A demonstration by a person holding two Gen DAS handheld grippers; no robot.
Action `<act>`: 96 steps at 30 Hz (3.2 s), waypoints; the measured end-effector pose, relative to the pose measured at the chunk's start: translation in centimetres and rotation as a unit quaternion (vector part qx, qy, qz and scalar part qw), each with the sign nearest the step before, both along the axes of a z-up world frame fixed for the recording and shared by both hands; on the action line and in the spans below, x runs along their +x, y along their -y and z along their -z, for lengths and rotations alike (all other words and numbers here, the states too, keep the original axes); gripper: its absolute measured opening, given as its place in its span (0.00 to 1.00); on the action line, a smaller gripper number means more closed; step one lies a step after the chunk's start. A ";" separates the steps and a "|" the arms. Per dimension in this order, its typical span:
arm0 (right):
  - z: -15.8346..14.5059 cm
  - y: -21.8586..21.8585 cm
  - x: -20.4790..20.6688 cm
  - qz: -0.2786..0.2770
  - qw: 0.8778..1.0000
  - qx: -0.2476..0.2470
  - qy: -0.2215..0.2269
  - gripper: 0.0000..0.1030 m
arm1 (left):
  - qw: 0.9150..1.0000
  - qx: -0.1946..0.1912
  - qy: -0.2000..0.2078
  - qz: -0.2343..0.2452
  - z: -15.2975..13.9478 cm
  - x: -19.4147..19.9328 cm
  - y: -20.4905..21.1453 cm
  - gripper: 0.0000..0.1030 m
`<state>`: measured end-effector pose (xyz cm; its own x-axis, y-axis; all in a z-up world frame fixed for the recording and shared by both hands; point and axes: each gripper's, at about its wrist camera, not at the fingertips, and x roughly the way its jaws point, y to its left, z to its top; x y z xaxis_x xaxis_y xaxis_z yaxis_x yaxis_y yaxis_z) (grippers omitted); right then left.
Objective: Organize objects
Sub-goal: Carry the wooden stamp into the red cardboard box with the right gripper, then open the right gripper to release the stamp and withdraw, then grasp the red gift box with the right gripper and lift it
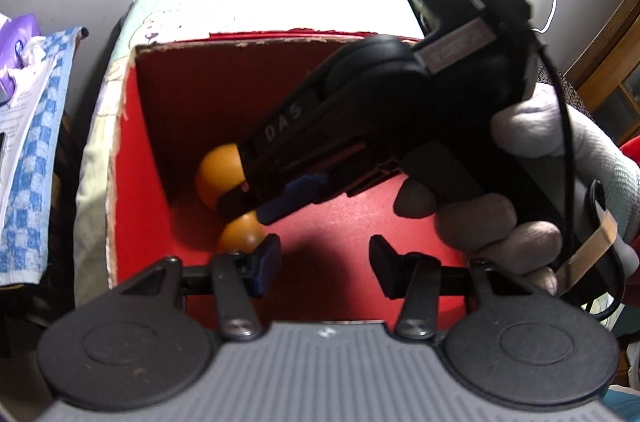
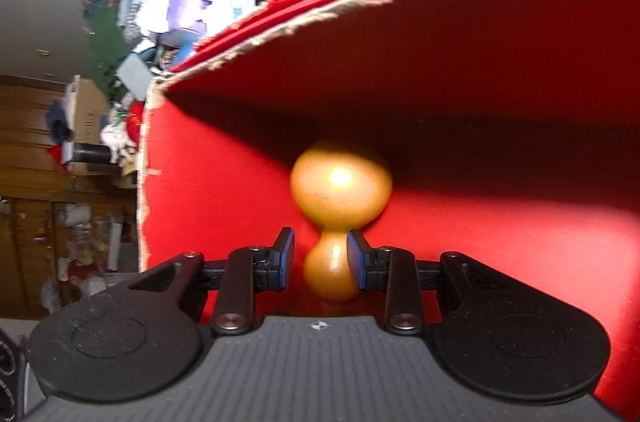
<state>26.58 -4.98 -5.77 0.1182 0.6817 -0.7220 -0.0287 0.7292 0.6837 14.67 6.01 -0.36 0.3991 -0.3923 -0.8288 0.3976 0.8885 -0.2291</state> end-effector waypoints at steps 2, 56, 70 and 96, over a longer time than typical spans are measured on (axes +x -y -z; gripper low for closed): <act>-0.1 -0.1 -0.1 -0.004 1.000 -0.011 0.010 0.31 | 1.000 0.005 -0.001 -0.003 0.2 0.1 0.1 0.48; -10.2 6.3 -21.2 0.114 0.949 0.023 0.292 0.33 | 0.990 -0.089 0.106 0.005 -7.4 -13.5 -3.2 0.85; -4.8 6.2 -24.4 0.098 0.971 -0.050 0.214 0.40 | 0.990 -0.119 -0.015 0.077 -1.5 -15.7 0.3 0.88; -0.8 7.6 -24.5 0.120 0.985 -0.041 0.119 0.41 | 0.992 -0.071 -0.086 0.059 4.7 -13.2 4.1 0.91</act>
<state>2.04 -12.59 -4.97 0.4410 0.5540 -0.7061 -0.0011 0.7871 0.6169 1.49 1.94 -5.02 0.2019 -0.5455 -0.8134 0.4408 0.7923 -0.4219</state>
